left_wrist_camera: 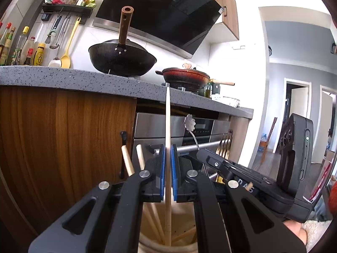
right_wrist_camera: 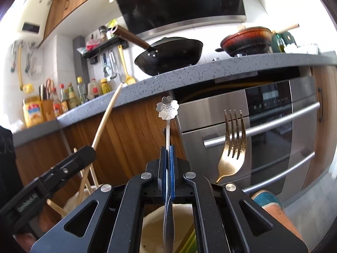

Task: Organize utensils
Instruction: 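Release the chopstick into the tall cup while the right tool releases the silver spoon into the short cup, then return the left tool to the table and grasp the last chopstick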

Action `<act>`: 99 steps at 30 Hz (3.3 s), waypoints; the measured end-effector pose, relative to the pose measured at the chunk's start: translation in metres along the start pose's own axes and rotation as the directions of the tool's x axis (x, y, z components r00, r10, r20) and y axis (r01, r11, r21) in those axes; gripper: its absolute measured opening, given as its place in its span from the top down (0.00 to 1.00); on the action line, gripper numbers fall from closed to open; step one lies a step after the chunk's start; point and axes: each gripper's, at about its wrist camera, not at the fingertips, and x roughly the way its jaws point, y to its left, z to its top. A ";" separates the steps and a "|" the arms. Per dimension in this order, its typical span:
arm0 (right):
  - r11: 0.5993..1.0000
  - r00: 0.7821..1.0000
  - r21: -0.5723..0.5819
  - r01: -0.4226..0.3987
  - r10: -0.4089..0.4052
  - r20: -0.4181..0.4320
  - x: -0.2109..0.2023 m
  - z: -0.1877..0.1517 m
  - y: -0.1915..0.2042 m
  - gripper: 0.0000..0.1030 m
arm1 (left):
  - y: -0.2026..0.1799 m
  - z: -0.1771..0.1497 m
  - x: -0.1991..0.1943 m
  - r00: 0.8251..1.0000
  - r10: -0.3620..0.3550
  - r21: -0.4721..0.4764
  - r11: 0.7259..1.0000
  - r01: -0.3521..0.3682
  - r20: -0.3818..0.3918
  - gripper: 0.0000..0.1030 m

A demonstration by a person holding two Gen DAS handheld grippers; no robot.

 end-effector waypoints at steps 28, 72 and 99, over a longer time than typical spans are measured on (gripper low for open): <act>0.999 0.995 -0.011 0.049 -0.050 -0.082 -0.060 -0.035 -0.003 0.96 | 0.010 -0.025 -0.056 0.990 0.068 -0.010 0.998 -0.070 -0.121 0.93; 0.989 0.961 0.112 0.099 -0.066 -0.269 -0.126 -0.089 -0.007 0.07 | -0.019 -0.121 -0.090 0.777 0.237 0.104 0.970 -0.218 -0.584 0.06; 0.995 0.912 -0.008 0.101 -0.096 -0.398 -0.118 -0.091 0.021 0.07 | -0.022 -0.140 -0.078 0.705 0.184 0.129 0.983 -0.132 -0.685 0.94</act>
